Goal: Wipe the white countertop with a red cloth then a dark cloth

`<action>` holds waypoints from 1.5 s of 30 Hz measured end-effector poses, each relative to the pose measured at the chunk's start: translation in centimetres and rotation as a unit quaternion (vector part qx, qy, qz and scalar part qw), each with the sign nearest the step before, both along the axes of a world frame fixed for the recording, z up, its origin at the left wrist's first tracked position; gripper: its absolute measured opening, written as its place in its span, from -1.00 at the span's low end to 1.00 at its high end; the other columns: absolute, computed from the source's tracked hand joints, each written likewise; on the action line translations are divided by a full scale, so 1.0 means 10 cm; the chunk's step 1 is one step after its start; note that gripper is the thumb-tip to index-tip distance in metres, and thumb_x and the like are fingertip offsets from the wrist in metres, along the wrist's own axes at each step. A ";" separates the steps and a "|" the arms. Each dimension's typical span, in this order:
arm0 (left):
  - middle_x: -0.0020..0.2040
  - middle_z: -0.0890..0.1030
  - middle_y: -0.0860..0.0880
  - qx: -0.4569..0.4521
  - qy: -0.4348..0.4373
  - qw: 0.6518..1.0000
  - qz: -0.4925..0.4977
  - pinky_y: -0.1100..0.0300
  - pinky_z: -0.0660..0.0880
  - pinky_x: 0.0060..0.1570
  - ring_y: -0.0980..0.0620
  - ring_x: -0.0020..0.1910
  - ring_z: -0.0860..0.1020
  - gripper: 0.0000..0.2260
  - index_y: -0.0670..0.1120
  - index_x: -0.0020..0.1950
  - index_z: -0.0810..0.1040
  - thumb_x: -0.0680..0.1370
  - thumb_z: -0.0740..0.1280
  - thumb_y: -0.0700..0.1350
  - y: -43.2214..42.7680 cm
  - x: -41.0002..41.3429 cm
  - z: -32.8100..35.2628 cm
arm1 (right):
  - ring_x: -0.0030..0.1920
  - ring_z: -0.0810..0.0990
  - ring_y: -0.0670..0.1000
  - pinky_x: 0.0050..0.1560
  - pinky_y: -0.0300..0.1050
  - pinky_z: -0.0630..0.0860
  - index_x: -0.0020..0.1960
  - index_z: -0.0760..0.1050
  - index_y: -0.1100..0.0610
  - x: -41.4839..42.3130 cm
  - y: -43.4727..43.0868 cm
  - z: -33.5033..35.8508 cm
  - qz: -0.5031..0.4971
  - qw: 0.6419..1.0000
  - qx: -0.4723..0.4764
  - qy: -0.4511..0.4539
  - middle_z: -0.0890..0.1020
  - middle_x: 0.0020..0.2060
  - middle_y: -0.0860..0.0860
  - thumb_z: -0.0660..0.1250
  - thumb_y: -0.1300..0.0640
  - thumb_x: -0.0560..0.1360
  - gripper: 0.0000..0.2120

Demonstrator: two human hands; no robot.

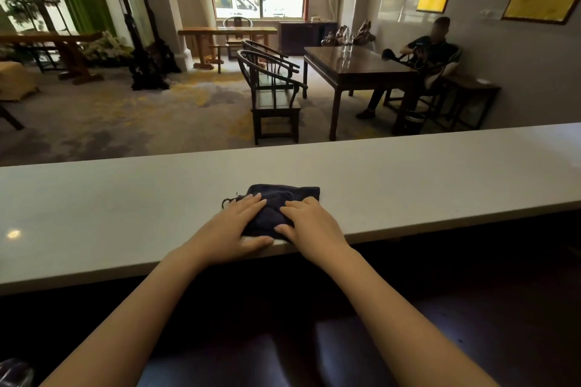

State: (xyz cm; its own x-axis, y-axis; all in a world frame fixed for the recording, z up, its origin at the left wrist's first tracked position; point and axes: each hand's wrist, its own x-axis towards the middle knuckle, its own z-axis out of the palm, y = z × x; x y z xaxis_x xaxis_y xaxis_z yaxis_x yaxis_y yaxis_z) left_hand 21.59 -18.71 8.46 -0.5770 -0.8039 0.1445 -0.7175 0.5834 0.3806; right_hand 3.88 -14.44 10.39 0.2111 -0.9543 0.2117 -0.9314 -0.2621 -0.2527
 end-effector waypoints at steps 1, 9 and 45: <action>0.49 0.18 -0.01 -0.011 0.003 1.000 0.009 0.17 0.08 0.41 0.08 0.46 0.14 -0.35 0.00 0.44 0.19 0.43 0.35 0.15 0.04 0.01 0.01 | 0.13 0.39 0.10 0.05 -0.06 0.36 0.14 0.46 0.16 -0.02 0.02 -0.01 0.005 1.000 -0.005 -0.001 0.55 0.18 0.06 0.24 0.00 0.52 -0.71; 0.14 0.63 -0.10 -0.164 -0.034 0.985 0.044 0.01 0.58 -0.06 -0.09 0.07 0.61 -0.58 -0.09 0.14 0.57 0.30 0.52 -0.14 0.62 -0.28 0.11 | 0.10 0.40 0.05 0.07 0.01 0.44 0.23 0.43 0.12 -0.34 0.45 -0.07 0.056 0.996 -0.031 -0.055 0.55 0.21 0.01 0.26 0.13 0.51 -0.71; 0.35 0.42 -0.07 -0.008 -0.172 0.968 -0.181 -0.01 0.34 0.29 -0.04 0.34 0.37 -0.41 -0.07 0.32 0.41 0.37 0.40 0.16 2.24 -2.48 -1.85 | 0.35 0.23 -0.09 0.27 -0.14 0.36 0.32 0.35 0.02 -2.35 2.69 -2.04 -0.173 0.961 0.158 -0.145 0.35 0.38 -0.09 0.29 0.05 0.49 -0.59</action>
